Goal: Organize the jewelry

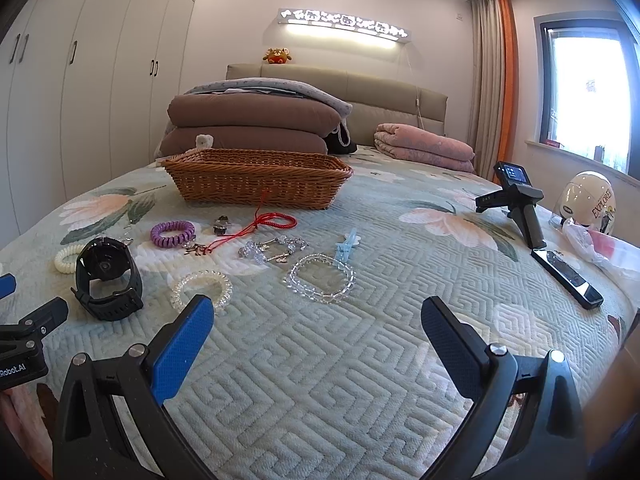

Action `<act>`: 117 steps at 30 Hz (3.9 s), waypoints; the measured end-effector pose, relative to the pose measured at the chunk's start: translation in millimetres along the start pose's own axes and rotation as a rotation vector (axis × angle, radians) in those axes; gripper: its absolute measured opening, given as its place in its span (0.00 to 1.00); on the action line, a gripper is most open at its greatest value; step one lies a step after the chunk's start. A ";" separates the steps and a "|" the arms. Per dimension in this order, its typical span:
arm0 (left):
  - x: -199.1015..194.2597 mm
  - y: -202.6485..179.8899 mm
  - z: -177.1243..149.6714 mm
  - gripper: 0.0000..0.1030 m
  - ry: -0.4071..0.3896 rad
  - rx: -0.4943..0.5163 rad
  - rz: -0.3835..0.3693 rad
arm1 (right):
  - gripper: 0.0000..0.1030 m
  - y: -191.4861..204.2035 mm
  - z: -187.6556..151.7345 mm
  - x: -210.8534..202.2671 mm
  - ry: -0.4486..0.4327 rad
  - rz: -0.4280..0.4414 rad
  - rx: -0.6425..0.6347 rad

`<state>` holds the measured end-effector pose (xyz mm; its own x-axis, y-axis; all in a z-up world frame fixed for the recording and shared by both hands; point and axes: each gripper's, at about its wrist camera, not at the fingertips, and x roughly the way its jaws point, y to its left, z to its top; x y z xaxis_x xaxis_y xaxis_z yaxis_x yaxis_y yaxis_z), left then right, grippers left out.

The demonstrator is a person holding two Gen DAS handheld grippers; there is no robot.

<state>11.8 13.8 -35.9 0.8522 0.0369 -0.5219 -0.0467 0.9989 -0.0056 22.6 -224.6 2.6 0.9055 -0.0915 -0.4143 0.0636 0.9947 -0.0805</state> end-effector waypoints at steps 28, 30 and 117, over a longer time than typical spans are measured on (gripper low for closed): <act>5.4 -0.2 -0.9 1.00 0.021 -0.003 -0.018 | 1.00 4.7 -1.1 0.2 0.003 -0.003 -0.027; 5.3 -0.4 -1.0 1.00 0.021 -0.002 -0.019 | 1.00 4.8 -1.1 0.2 0.004 -0.001 -0.027; 85.8 -38.4 226.5 0.10 -0.032 -0.095 -0.346 | 0.10 -11.2 219.3 120.6 0.029 0.295 0.013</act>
<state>204.8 -14.8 112.7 0.8418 -0.3006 -0.4484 0.2006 0.9453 -0.2571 223.1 -236.6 152.4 0.8732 0.2009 -0.4441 -0.1955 0.9790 0.0586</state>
